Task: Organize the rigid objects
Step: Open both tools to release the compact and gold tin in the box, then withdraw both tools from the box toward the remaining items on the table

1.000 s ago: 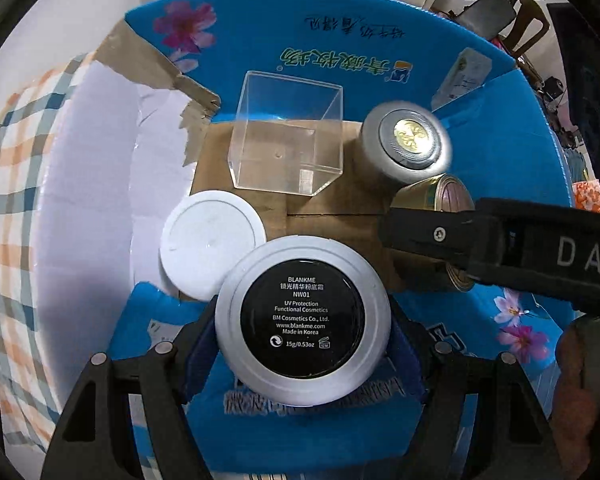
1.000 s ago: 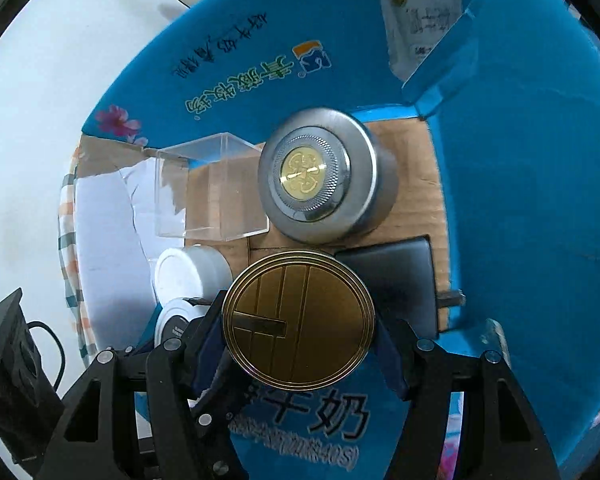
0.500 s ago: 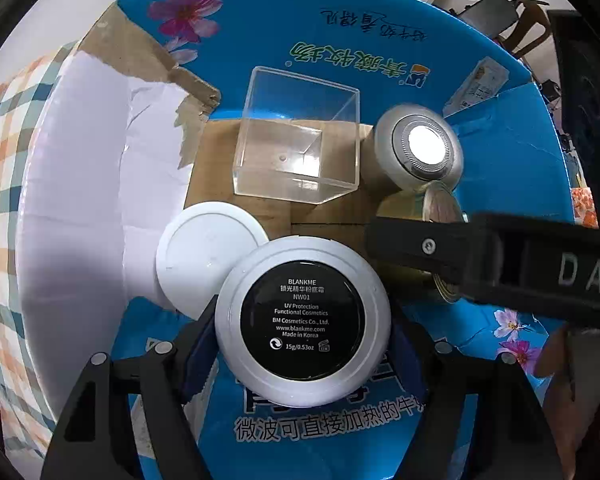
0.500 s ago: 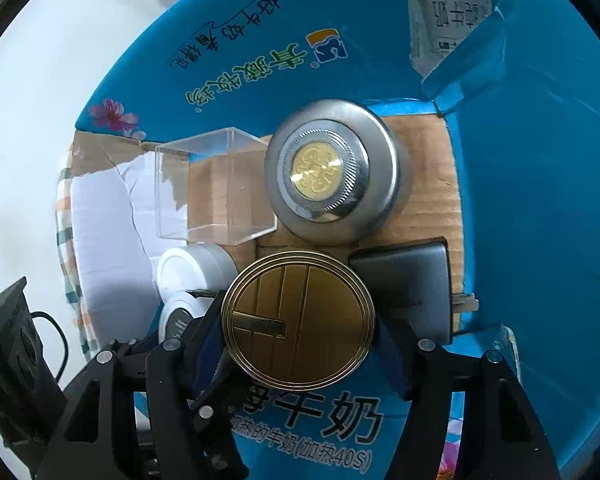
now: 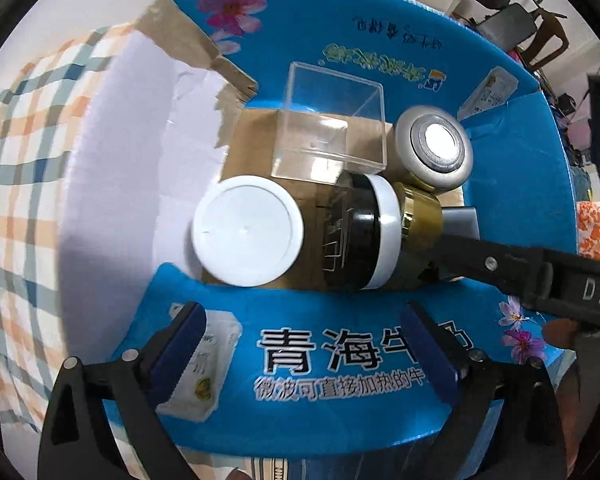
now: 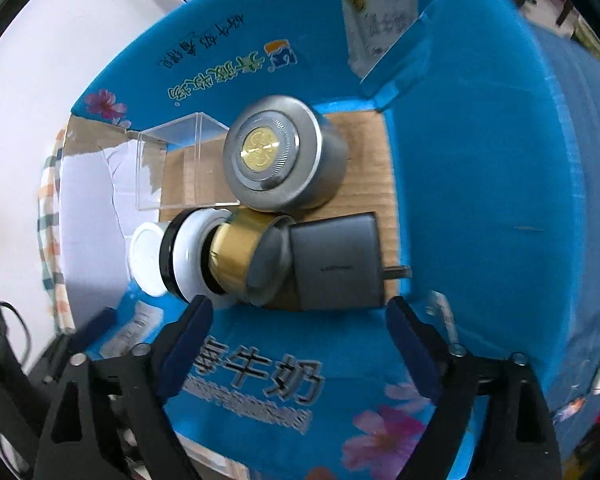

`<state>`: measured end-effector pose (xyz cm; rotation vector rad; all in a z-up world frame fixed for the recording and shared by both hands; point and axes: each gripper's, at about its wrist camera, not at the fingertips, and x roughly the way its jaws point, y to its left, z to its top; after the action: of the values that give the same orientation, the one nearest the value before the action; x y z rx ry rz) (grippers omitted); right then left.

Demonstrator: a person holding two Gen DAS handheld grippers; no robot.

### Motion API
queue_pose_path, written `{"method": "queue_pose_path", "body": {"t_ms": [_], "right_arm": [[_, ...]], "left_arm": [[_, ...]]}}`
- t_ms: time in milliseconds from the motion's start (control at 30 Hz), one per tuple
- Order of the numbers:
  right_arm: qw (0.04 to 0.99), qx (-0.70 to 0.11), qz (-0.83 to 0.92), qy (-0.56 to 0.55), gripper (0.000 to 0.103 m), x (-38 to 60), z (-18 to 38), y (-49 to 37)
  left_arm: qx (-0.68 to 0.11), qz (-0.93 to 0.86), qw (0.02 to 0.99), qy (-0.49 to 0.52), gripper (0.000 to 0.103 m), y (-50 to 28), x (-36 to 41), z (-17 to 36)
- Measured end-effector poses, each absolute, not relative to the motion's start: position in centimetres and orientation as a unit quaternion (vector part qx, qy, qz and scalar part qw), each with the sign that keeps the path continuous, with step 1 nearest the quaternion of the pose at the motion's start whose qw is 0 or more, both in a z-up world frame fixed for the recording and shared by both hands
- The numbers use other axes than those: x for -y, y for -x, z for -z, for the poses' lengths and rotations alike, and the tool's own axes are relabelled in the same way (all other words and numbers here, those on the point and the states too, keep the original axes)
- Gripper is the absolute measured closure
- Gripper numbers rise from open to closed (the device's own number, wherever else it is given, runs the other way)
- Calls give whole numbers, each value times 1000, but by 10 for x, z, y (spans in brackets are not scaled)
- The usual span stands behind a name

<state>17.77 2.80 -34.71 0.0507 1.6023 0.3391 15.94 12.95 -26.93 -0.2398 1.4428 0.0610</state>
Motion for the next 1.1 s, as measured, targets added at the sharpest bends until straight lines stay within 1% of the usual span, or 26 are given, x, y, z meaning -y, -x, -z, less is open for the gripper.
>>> {"method": "queue_pose_path", "body": {"t_ms": [67, 333, 500, 700, 833, 1100], "right_arm": [[693, -705, -149, -4, 0, -21, 337, -172], [739, -652, -154, 62, 0, -13, 286, -144], [751, -637, -166, 51, 0, -5, 251, -120], [778, -603, -164, 59, 0, -6, 212, -100], [799, -576, -161, 64, 0, 2, 176, -83], [812, -554, -176, 50, 0, 19, 124, -52]], "left_arm": [[-649, -42, 753, 98, 0, -153, -131, 261], [-626, -69, 773, 75, 0, -138, -141, 228], [-615, -85, 782, 55, 0, -139, -139, 210], [-587, -93, 803, 48, 0, -124, -128, 164], [-572, -93, 814, 47, 0, -114, -123, 139], [-530, -105, 840, 43, 0, -90, -110, 85]]}}
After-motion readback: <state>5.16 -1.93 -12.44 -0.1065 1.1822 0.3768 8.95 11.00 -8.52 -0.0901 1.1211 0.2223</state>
